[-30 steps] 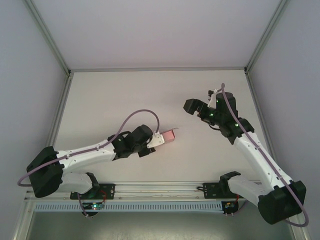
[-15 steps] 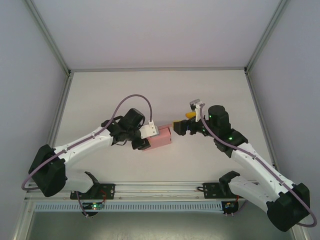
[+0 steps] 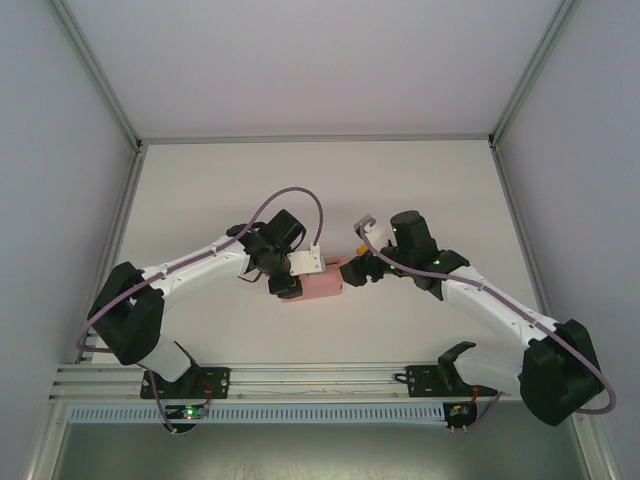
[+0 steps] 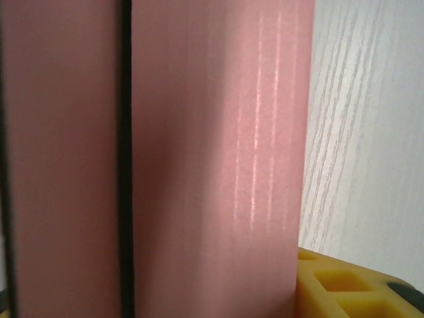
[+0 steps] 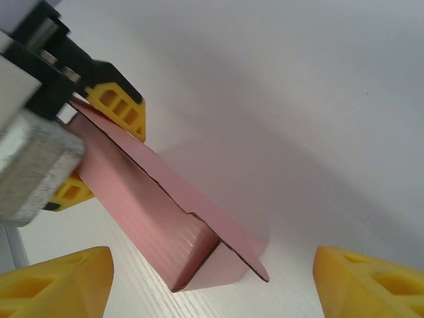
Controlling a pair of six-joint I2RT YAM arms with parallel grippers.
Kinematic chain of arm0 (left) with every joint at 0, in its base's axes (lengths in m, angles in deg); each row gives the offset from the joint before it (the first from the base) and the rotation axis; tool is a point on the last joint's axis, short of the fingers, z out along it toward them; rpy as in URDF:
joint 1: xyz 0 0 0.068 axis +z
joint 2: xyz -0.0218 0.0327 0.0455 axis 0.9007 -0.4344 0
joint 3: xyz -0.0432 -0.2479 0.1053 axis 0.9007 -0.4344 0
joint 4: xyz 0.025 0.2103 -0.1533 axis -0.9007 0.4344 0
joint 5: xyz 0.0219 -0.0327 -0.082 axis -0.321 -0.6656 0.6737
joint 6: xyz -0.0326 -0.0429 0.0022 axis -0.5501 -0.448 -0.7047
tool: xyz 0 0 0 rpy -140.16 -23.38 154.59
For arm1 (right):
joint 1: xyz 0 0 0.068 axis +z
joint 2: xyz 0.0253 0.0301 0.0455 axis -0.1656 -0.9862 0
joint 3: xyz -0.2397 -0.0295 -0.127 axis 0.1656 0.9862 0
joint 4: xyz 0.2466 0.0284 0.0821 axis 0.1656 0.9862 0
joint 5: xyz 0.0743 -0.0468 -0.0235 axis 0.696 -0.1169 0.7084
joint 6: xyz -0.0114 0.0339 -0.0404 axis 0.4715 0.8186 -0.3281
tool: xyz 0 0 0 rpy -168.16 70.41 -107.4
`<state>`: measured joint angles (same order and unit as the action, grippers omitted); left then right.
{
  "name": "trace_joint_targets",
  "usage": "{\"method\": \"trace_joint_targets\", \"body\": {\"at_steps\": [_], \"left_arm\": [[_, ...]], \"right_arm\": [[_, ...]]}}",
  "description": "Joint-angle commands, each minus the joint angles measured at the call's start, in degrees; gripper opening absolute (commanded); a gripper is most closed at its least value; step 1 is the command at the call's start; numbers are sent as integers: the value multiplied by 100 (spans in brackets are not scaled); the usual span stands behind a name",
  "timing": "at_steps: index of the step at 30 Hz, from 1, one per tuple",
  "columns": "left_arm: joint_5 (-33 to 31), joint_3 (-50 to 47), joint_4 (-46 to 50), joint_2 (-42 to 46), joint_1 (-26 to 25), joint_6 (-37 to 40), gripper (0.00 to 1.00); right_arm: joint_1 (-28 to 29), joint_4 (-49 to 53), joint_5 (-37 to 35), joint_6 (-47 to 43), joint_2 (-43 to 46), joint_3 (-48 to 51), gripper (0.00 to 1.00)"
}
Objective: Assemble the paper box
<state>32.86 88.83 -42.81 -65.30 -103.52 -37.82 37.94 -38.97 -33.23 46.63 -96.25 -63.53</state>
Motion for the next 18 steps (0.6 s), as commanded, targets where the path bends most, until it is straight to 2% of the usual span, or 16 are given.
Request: {"method": "trace_joint_targets", "body": {"at_steps": [1,6,10,13,17,18], "left_arm": [[-5,-73,142,-223,43,195,51],[-2,-138,125,-248,52,220,51],[4,-156,87,-211,59,229,51],[3,-158,76,-198,60,221,51],[3,-164,54,-161,76,189,51],[15,-151,61,-166,69,175,51]], "right_arm": [[91,88,93,-256,-202,-294,75],[97,88,152,-288,-390,-405,69],[100,101,182,-297,-430,-444,53],[116,156,189,-253,-430,-467,33],[191,289,103,-220,-396,-456,25],[208,307,81,-193,-391,-449,20]]}}
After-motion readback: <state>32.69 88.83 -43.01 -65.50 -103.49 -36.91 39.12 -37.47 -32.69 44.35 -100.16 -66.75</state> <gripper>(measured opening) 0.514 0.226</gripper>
